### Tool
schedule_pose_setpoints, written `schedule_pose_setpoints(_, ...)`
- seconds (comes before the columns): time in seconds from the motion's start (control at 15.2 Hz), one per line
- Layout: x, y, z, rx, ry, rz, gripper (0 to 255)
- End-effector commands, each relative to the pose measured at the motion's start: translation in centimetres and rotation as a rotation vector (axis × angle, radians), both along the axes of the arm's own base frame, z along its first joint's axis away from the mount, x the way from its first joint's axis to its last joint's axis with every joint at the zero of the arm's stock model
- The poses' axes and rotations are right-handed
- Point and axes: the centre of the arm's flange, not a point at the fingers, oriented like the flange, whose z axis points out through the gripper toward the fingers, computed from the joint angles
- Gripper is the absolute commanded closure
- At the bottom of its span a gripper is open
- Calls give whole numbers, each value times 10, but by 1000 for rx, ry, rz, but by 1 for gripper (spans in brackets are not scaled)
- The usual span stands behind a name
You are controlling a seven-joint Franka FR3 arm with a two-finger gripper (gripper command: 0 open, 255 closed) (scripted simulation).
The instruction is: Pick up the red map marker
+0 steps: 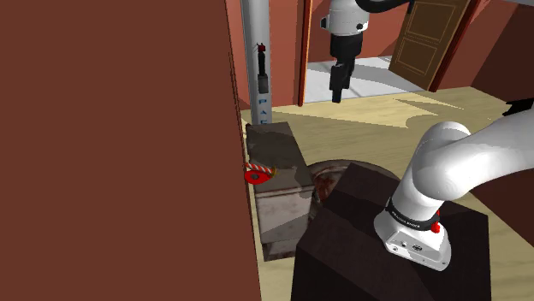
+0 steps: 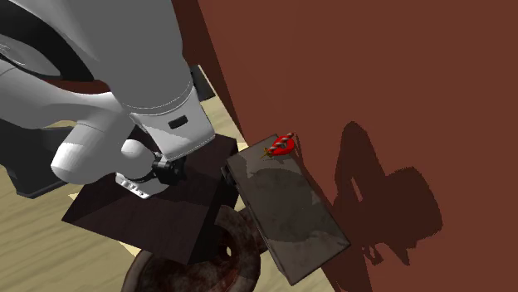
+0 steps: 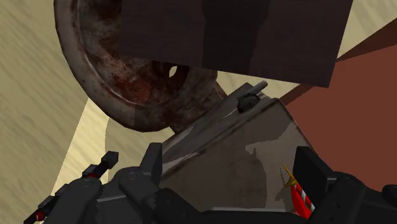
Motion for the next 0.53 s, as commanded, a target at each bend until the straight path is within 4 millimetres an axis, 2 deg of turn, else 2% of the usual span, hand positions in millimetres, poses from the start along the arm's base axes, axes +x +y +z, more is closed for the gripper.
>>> schedule_pose_setpoints(0.0, 0, 0, 0, 0, 0, 0, 0)
schedule_pose_setpoints(0.46, 35, 37, -67, 50, -60, 119, 0)
